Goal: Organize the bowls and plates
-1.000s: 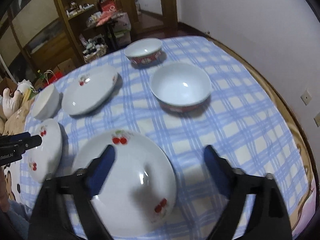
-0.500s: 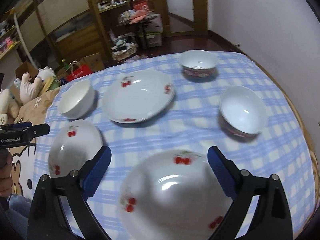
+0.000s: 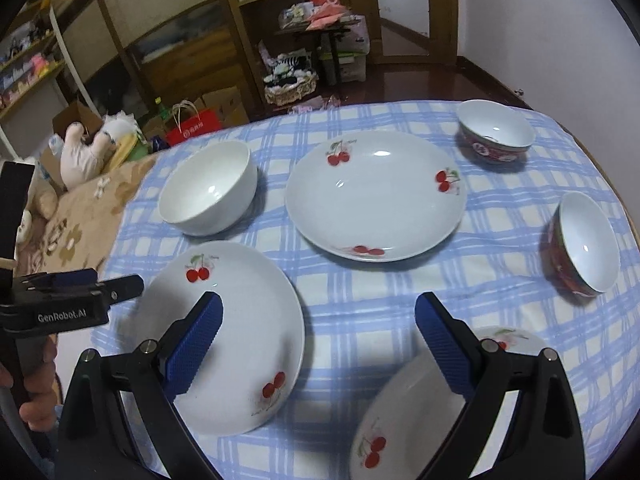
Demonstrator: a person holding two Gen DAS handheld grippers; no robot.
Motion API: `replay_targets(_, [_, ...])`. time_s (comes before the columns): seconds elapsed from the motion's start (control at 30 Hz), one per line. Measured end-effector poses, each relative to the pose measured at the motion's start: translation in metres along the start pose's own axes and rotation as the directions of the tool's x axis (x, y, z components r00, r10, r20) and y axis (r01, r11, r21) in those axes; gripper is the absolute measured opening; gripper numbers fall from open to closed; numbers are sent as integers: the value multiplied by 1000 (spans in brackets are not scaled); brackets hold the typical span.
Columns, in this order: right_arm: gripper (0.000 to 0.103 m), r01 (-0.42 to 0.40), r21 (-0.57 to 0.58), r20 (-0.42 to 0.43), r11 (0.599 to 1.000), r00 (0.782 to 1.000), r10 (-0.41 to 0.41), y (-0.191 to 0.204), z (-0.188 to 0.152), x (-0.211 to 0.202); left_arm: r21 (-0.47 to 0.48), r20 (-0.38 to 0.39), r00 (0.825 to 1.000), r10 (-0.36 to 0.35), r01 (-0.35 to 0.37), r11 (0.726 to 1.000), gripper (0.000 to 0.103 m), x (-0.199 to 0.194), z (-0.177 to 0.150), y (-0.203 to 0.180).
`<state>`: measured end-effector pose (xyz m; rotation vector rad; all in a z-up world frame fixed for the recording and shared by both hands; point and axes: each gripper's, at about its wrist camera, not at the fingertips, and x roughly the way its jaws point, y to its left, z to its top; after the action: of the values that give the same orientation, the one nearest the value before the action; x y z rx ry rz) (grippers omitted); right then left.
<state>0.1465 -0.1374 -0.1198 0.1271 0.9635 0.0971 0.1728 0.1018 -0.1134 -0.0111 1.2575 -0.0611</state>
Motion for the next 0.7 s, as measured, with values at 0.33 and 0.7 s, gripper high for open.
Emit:
replay_targets(0.33, [90,30,6,-114,1000,993,-29,9,-23,44,-41,-96,995,4,-8,999,81,31,-11,9])
replay_targets(0.7, [30,-2,6,-194,1000,981,3,8,-37,63,-56,-179,984,-16,6,998,31,51,-23,4])
